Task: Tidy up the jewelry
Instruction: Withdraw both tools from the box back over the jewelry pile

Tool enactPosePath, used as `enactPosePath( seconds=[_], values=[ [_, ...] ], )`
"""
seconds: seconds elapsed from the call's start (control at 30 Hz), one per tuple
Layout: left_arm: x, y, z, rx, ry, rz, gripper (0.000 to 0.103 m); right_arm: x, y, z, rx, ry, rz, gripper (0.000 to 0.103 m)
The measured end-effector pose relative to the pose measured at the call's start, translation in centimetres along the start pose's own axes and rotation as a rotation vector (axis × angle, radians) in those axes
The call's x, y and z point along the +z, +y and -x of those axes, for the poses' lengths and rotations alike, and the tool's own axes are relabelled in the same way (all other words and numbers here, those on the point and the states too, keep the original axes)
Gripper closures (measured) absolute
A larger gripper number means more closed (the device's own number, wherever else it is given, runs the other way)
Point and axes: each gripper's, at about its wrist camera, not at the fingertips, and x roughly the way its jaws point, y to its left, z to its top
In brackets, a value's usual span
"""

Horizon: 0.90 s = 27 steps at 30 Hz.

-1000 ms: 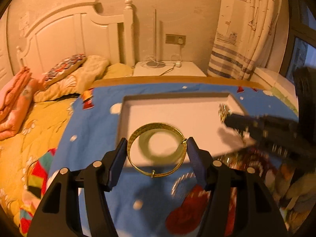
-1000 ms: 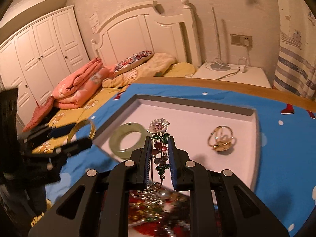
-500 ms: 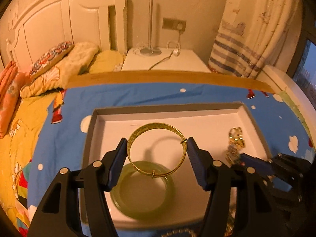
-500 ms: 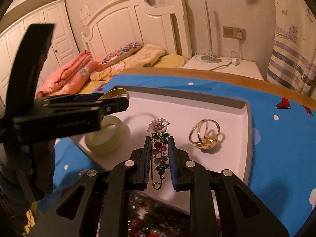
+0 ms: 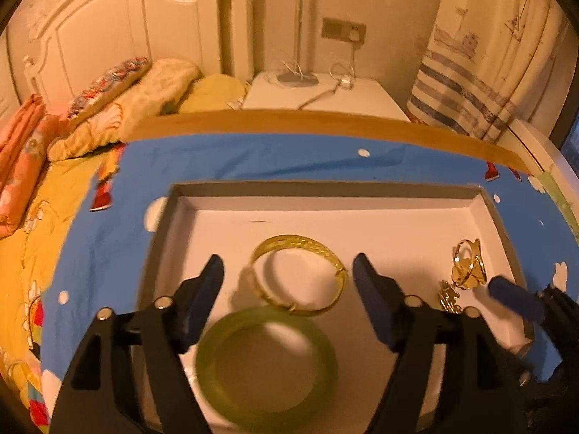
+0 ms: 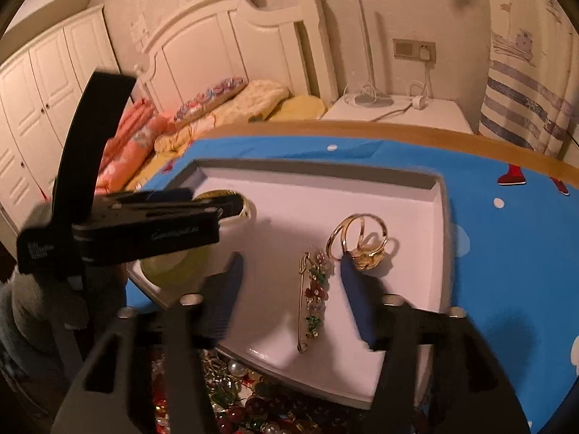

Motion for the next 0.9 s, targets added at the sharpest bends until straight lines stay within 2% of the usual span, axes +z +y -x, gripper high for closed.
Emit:
enactPosePath(
  seconds=[0.17, 0.27, 0.37, 0.53, 0.63, 0.8, 0.9],
  values=[
    [-1.4, 0.8, 4.4, 0.067, -0.086, -0.001, 0.012, 0.7, -0.3, 2.3, -0.016, -0.048, 0.003, 0.047],
    [-3.5, 1.9, 7.3, 0.095, -0.124, 0.023, 0.004, 0.5, -1.2, 3.9, -0.042, -0.060, -0.001, 0.047],
    [-6.2, 3.1, 9.1, 0.104, -0.117, 0.048, 0.003, -0.2, -3.4, 5.4, -0.071, -0.054, -0.040, 0.047],
    [-11.7, 4.4, 10.5, 0.049, -0.067, 0.080, 0.003, -2.9, -7.0, 7.8, -0.096, -0.014, -0.120, 0.047],
    [-14.3, 4.7, 11.3, 0.004, -0.054, 0.074, 0.003, -4.9, -7.3, 8.6, -0.105, 0.031, -0.117, 0.047],
    [-16.0, 5.4, 11.2, -0.035, -0.055, 0.112, 0.003, -7.5, -5.7, 8.5, -0.100, 0.107, -0.068, 0.047],
    [-15.8, 6.0, 10.3, -0.081, -0.011, 0.143, 0.003, -7.9, -4.5, 8.1, -0.083, 0.119, -0.050, 0.051]
  ],
)
